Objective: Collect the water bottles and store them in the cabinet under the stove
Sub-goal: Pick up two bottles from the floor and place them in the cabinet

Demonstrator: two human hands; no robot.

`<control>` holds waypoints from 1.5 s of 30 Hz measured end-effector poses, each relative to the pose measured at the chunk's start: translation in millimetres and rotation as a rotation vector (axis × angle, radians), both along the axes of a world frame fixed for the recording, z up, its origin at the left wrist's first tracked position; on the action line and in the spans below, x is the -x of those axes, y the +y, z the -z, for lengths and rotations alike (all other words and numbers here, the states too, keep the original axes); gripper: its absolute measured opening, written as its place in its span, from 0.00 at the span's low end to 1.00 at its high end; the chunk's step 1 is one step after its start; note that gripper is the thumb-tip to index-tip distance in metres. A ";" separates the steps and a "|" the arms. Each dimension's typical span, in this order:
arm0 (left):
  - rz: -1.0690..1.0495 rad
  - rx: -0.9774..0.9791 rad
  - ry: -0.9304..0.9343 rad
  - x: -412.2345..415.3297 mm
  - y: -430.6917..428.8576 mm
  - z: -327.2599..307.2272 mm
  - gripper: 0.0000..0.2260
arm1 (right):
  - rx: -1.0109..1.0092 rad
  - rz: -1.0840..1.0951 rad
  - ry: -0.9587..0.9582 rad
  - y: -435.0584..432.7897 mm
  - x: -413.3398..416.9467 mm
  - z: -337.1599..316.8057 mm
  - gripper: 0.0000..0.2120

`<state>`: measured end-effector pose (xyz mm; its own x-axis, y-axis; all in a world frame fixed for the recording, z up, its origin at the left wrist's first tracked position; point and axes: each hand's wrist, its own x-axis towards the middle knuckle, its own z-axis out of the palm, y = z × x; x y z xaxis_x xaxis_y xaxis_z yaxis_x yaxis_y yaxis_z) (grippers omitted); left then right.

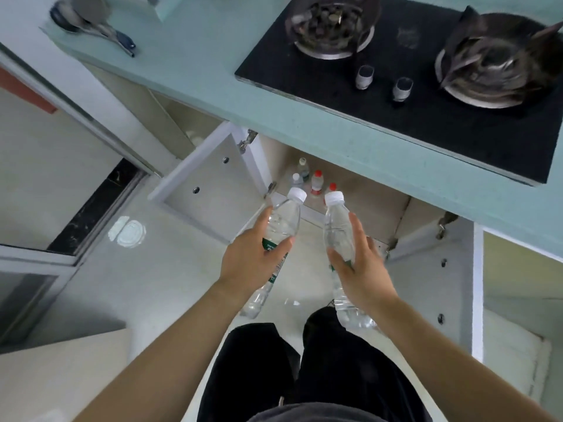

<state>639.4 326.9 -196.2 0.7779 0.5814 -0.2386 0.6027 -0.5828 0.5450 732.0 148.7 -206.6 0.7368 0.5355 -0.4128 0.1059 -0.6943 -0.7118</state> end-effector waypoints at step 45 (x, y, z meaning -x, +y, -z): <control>0.223 0.157 -0.228 -276.3 121.7 681.8 0.32 | 0.049 0.238 -0.328 77.6 -294.7 730.5 0.33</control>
<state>915.7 448.7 -878.0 0.9251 0.3612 -0.1174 0.3228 -0.5849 0.7441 1026.7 226.4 -937.1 0.9347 0.3195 -0.1559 0.1542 -0.7594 -0.6321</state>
